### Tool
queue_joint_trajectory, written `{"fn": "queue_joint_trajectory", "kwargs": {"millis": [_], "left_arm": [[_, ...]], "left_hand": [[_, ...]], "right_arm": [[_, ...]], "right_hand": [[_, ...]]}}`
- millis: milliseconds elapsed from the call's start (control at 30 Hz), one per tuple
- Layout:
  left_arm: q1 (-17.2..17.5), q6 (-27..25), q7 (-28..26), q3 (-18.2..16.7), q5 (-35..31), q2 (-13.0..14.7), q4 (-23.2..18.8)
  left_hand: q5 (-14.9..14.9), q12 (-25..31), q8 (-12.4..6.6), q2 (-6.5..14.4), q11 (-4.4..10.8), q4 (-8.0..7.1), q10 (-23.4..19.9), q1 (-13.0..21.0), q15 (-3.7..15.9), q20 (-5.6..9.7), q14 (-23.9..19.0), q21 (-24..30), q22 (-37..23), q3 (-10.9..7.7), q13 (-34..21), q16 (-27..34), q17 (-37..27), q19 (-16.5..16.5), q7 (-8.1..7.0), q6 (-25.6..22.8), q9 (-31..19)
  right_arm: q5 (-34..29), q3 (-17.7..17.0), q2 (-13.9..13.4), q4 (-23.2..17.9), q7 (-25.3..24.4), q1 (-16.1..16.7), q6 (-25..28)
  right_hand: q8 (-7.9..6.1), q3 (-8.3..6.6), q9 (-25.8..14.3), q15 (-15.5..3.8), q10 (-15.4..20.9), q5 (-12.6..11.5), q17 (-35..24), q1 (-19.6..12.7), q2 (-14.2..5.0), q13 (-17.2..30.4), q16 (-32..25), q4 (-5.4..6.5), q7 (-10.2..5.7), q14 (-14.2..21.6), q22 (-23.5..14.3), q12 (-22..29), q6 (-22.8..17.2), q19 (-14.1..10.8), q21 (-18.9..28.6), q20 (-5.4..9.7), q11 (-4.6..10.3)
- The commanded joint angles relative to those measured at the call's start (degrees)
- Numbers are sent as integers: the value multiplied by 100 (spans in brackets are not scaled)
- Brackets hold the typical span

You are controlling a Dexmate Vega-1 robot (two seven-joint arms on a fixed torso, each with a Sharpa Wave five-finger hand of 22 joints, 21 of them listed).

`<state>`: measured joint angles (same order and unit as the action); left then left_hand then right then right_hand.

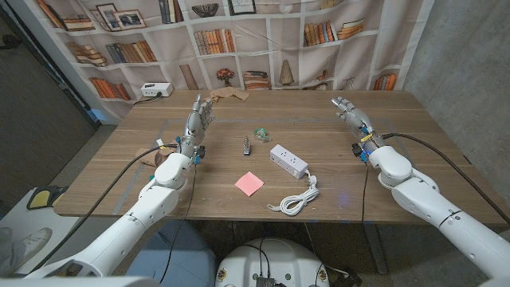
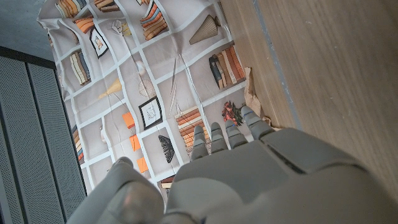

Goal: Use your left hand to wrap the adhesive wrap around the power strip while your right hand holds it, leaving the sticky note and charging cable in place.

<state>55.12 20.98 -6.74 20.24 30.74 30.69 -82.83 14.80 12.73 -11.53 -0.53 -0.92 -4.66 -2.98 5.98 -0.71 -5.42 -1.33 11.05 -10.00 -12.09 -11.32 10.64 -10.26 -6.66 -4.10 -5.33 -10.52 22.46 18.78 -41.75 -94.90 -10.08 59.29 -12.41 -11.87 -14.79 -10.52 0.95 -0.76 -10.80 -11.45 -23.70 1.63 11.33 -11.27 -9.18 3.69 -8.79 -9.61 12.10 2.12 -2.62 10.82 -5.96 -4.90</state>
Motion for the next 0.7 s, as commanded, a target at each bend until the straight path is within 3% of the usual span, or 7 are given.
{"fn": "queue_joint_trajectory", "kwargs": {"millis": [33, 333, 700], "left_arm": [[33, 77, -61, -56, 40, -62, 82], [26, 70, -24, -46, 54, -59, 144], [-8, 75, -9, -35, 39, -60, 167]], "left_hand": [[1, 35, -13, 4, 5, 27, -73, 43, -3, 26, -75, 29, -17, 5, -17, 42, -23, -30, -1, -41, -14], [-2, 33, -9, 11, 11, 32, -78, 49, -7, 30, -76, 27, -16, 8, -17, 39, -23, -30, -3, -46, -14], [-6, 32, -2, 17, 15, 37, -88, 54, -12, 33, -80, 25, -16, 12, -17, 37, -23, -29, -6, -48, -14]], "right_arm": [[-355, 8, -88, -149, -168, 94, 46], [-926, 54, -247, -316, -392, 176, 111], [-1143, 49, -279, -376, -460, 219, 169]], "right_hand": [[-17, -12, -27, 51, 5, 14, -16, -85, 26, 24, -36, -26, 61, -22, -18, -3, -6, 16, 2, -36, -54], [-23, -24, -27, 88, 26, 19, -16, -147, 41, 22, -40, -34, 85, -13, -18, 2, -35, 10, 4, -36, -81], [-31, -36, -27, 96, 83, 22, -15, -204, 48, 21, -46, -33, 95, 1, -19, 21, -79, 3, 7, -42, -61]]}}
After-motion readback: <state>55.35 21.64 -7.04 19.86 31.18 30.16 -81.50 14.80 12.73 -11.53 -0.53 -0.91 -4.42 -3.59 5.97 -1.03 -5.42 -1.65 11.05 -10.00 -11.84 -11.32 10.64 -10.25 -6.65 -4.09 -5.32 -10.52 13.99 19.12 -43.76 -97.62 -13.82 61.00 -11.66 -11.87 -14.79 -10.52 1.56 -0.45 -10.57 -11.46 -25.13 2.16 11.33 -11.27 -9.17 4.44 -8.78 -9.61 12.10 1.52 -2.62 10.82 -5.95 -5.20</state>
